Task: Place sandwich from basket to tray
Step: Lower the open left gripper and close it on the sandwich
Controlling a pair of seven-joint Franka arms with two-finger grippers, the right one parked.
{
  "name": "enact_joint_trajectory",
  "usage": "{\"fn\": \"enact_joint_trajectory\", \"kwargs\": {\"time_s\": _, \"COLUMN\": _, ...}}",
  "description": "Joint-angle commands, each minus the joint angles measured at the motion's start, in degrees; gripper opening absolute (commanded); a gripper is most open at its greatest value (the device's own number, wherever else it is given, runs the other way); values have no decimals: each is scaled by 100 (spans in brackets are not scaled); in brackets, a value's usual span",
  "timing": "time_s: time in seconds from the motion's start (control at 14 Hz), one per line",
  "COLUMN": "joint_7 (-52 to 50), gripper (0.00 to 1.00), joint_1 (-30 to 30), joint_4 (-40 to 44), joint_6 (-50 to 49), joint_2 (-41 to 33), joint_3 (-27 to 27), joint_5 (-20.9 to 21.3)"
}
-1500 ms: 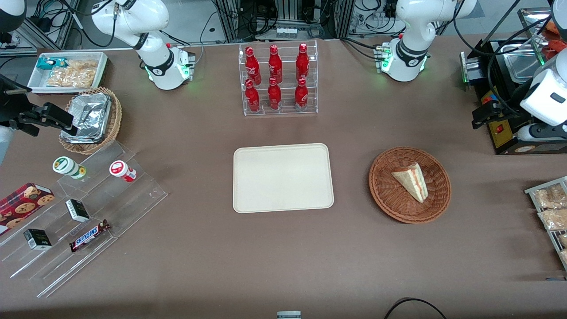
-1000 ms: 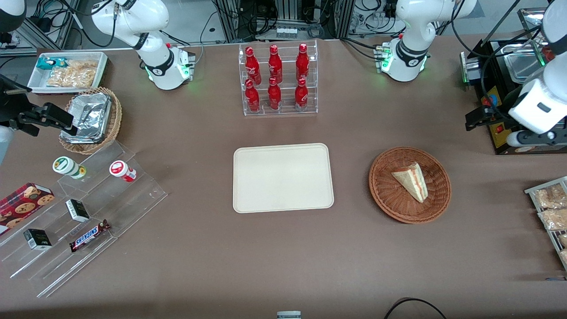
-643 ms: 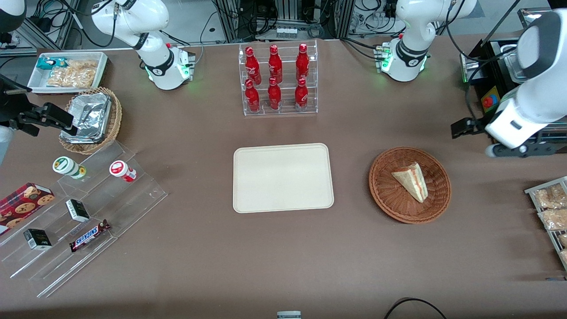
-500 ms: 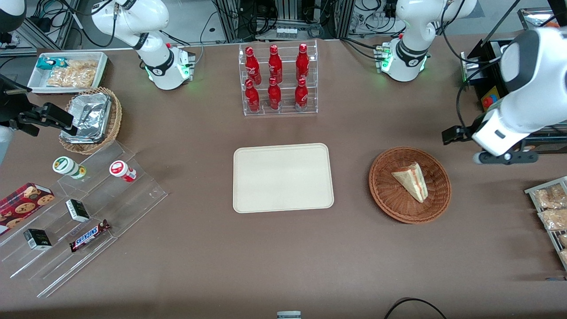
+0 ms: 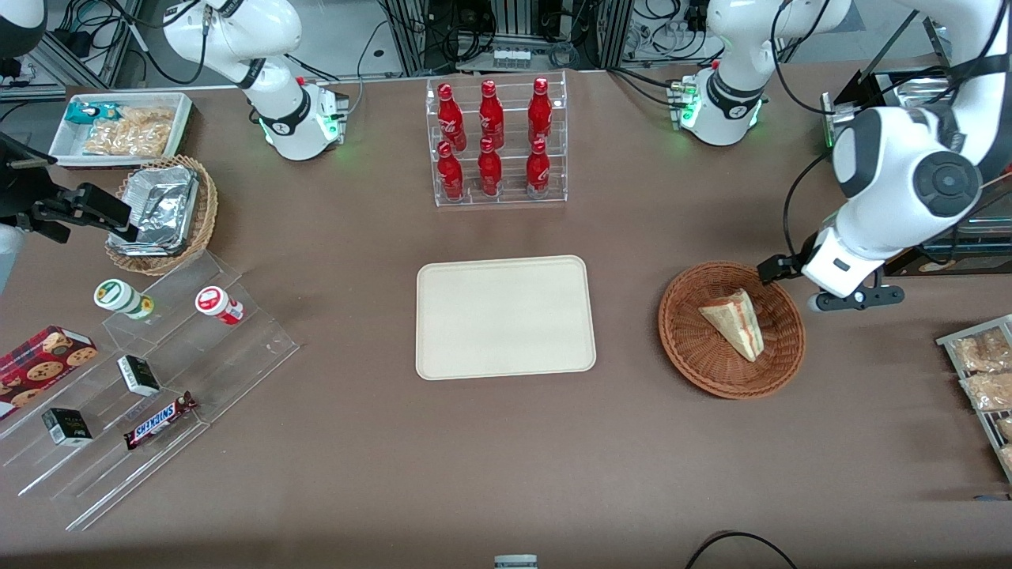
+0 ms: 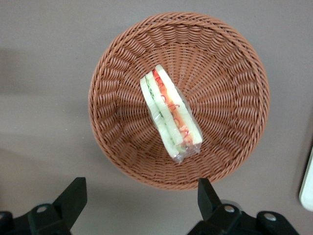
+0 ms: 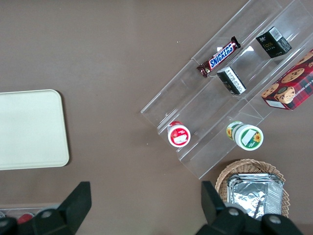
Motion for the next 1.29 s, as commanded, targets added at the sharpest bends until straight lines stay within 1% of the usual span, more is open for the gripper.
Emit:
{"fn": "enact_joint_trajectory", "kwargs": {"time_s": 0.0, "joint_7": -1109, "gripper": 100, "joint_1": -197, "joint_4": -349, "joint_6": 515, "joint_2": -111, "joint_3": 10, "joint_5": 9}}
{"fn": "enact_joint_trajectory", "kwargs": {"time_s": 0.36, "joint_7": -2823, "gripper": 100, "joint_1": -268, "joint_4": -333, "joint_6": 771, "joint_2": 257, "joint_3": 1, "joint_5": 9}}
{"fn": "enact_joint_trajectory", "kwargs": {"time_s": 0.64, "joint_7": -3694, "gripper": 100, "joint_1": -338, "joint_4": -324, "joint_6": 964, "joint_2": 565, "joint_3": 1, "joint_5": 9}}
{"fn": "enact_joint_trajectory", "kwargs": {"time_s": 1.21, "joint_7": -3776, "gripper": 100, "joint_1": -330, "joint_4": -315, "joint_6": 1527, "joint_2": 1118, "joint_3": 1, "joint_5": 9}}
